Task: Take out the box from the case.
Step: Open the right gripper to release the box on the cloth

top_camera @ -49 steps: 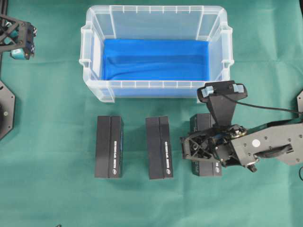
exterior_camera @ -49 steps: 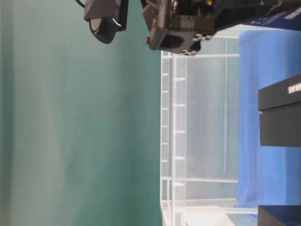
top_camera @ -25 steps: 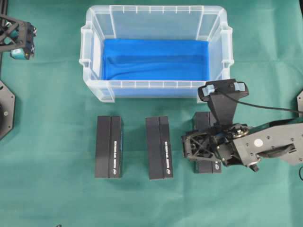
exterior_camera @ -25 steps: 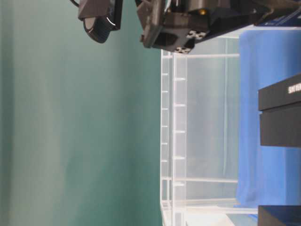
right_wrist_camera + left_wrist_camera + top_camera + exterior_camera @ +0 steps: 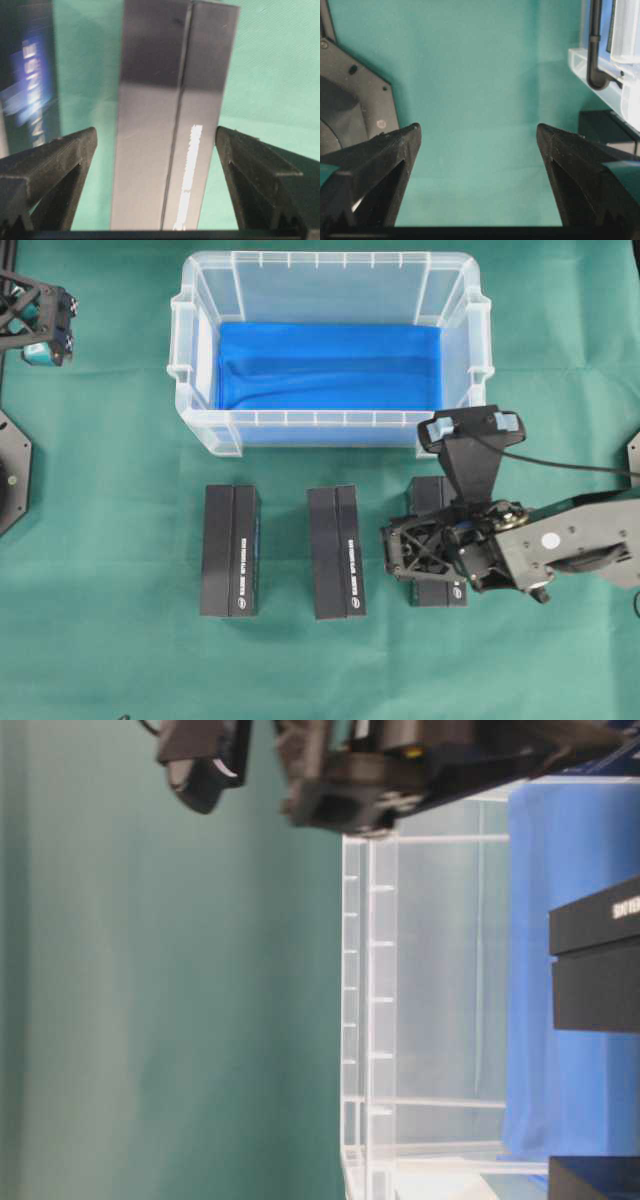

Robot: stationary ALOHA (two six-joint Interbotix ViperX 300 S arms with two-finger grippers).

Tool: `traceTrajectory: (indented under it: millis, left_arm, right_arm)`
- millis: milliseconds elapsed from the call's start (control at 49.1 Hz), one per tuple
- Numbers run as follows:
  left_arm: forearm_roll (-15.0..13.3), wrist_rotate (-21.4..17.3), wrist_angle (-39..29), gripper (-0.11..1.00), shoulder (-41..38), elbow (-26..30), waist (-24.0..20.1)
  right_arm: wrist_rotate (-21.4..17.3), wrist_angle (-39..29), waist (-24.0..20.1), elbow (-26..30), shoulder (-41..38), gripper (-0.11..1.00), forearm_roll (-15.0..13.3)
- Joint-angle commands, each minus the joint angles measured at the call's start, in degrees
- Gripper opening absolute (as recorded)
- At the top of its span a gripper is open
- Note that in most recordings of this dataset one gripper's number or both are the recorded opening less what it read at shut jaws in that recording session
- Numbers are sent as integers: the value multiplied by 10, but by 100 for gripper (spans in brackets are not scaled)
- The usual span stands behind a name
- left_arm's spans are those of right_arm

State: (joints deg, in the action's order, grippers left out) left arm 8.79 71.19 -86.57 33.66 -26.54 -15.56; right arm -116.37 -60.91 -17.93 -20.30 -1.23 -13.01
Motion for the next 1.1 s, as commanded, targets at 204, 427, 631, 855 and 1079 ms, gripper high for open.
traceTrajectory:
  millis: [204,427,631,855,1079]
  left_arm:
    - [2,-1,2,98,2,6,1]
    - [1,1,3,98,2,6,1]
    - [2,3,9,98,2,6,1]
    - [1,4,11,98,1,6,1]
    - [1,3,11,98,2,6,1]
  right_arm:
    - [2,-80,0,77,64,92,-3]
    - [11,-172,0,148,90,92,-5]
    - [24,-211,1,186,89,92,-6]
    - [37,-215,4,185,88,92,-9]
    - [44,-215,-2,164,111,92,7]
